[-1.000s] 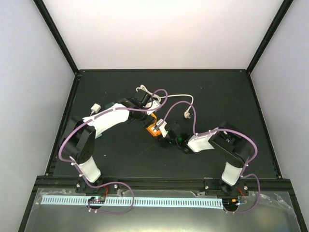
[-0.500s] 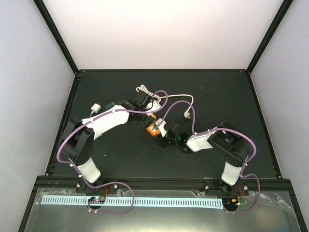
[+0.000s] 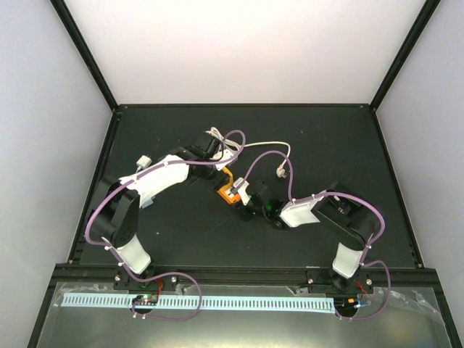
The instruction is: Pull the plug off the socket
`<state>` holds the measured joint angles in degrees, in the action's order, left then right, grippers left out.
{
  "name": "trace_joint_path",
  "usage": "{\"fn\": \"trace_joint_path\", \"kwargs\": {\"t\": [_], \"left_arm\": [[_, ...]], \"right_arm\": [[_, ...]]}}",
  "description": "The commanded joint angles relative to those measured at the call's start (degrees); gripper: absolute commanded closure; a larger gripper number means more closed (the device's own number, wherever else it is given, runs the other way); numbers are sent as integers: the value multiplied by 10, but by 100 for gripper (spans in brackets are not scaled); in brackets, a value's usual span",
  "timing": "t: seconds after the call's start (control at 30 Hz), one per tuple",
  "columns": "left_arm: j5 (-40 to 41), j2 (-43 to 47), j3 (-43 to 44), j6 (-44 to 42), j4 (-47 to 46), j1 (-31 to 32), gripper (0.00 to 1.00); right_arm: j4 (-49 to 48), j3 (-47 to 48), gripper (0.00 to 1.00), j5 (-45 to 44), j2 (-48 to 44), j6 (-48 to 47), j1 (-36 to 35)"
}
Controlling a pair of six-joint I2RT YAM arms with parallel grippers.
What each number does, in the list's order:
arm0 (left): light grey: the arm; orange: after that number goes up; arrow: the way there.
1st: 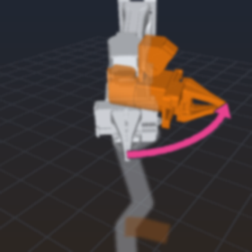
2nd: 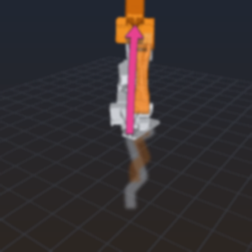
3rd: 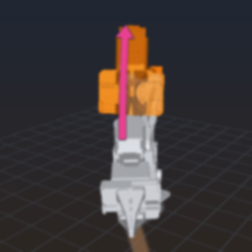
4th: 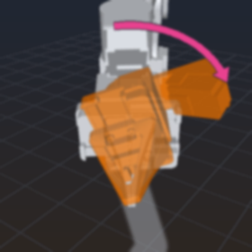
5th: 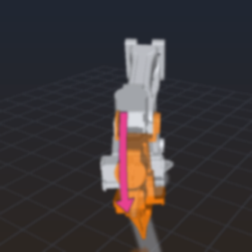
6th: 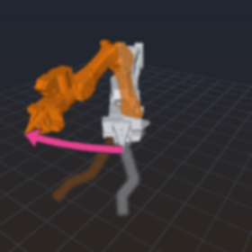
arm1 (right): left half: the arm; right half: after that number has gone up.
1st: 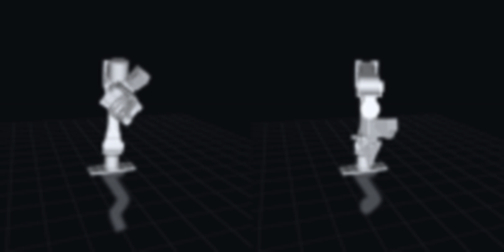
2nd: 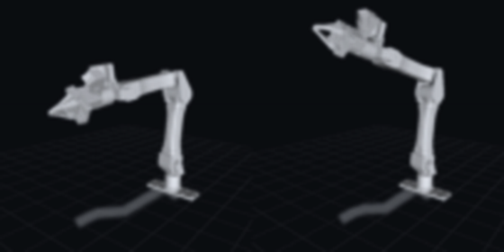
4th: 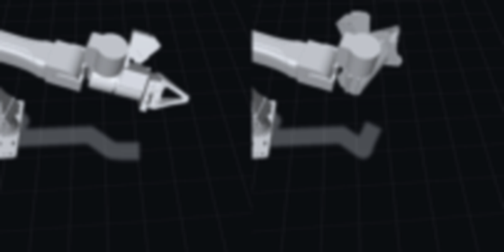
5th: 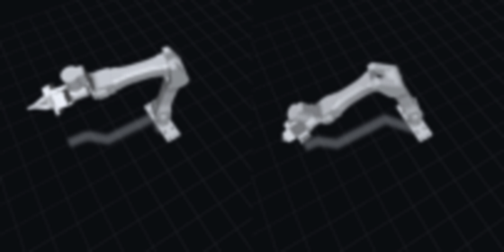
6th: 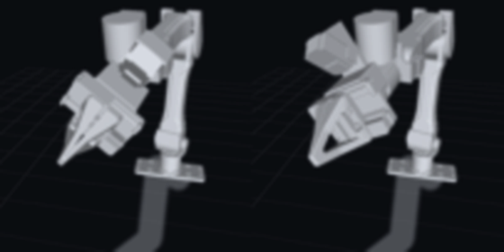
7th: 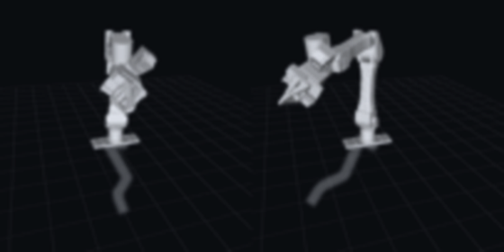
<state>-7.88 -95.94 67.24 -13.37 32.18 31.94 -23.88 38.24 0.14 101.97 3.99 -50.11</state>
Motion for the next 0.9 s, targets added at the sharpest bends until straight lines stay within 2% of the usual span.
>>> {"fn": "trace_joint_path", "kwargs": {"t": [0.0,0.13,0.23,0.53,0.7,0.87], "left_arm": [[-78,40,21,-12,1,45,98],[53,55,9,-27,-14,71,98],[89,59,9,-40,-15,79,99],[71,69,20,-36,23,63,98],[71,95,19,-35,43,9,98],[28,128,17,-39,75,-68,98]], "right_arm": [[46,4,99,9,33,-7,-2],[47,6,99,10,37,-6,-2],[50,8,99,9,38,-5,-2],[47,5,99,8,38,-2,-1],[46,6,99,8,37,-1,0],[51,10,99,4,35,6,8]]}}
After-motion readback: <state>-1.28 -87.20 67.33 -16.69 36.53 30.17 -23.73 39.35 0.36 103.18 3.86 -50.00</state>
